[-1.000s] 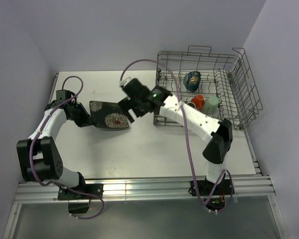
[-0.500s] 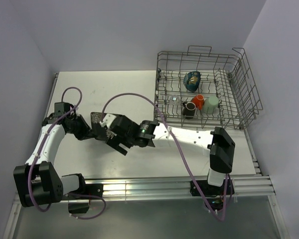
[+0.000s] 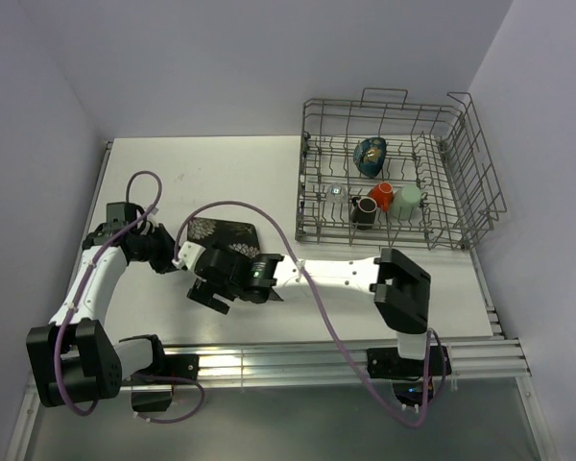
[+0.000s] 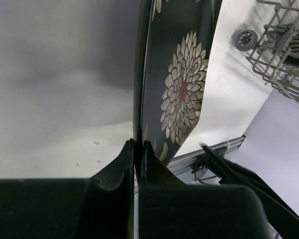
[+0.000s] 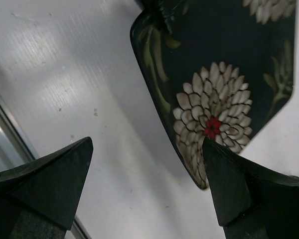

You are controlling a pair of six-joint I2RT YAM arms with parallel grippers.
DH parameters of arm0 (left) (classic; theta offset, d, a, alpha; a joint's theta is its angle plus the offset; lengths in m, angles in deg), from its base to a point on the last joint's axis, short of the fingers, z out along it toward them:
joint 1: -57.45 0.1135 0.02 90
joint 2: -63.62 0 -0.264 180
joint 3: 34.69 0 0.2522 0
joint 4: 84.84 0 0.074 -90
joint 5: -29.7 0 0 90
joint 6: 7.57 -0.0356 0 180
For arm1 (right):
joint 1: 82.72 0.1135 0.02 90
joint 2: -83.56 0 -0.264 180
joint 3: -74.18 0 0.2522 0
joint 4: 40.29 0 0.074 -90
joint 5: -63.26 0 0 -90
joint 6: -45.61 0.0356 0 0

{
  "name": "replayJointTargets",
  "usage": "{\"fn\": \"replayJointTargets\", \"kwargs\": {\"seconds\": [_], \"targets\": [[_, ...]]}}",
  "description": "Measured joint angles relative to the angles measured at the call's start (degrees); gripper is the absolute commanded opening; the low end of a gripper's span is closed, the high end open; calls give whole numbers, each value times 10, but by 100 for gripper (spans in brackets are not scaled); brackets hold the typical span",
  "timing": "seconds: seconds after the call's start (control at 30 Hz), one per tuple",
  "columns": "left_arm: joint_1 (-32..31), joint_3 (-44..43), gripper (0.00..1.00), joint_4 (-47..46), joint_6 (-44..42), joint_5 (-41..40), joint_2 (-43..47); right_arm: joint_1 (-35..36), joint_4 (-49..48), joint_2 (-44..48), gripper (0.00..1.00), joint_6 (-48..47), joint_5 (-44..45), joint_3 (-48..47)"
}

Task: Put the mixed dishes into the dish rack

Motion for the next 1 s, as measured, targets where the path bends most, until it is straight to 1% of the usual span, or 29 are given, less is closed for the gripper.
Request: {"fn": "replayJointTargets", "kwargs": {"seconds": [0.13,0.23,0.33,0.4,0.43,0.47,0.5,0.53,0.63,0.73,0.77,0.8,0.87,0.97,1.0], "targets": [[-1,14,0,-22,3,28,3,-5,-6,-59,93,0,7,-9],[-1,31,0,-42,1,29,7,-7,-8,-110,87,3,40,-31],[7,43,0,-58,4,16,7,-1,-10,-130,77,5,87,-45],[7,47,0,-76,5,17,7,2,-12,-136,55,7,120,-48],[7,50,0,-86,6,22,8,3,-12,-138,41,3,138,-48],[6,52,0,-92,8,26,9,4,-13,-139,15,-3,156,-48],[5,54,0,-97,10,26,10,5,-13,-139,5,-9,172,-47],[4,56,0,-102,9,31,10,5,-15,-139,0,-13,185,-45],[-4,56,0,-141,9,52,21,14,-42,-137,0,-44,217,-30],[-16,56,1,-142,7,50,25,17,-45,-136,0,-60,230,-23],[-16,56,6,-142,7,50,25,18,-44,-135,0,-60,231,-23],[-16,56,31,-142,7,51,25,18,-44,-133,0,-60,231,-22],[-16,56,56,-142,7,53,25,19,-42,-122,0,-49,232,-14],[-11,42,63,-120,14,55,31,16,-17,-90,0,-24,212,-12],[-11,28,63,-102,14,41,36,14,-12,-81,0,-17,200,-12]]}}
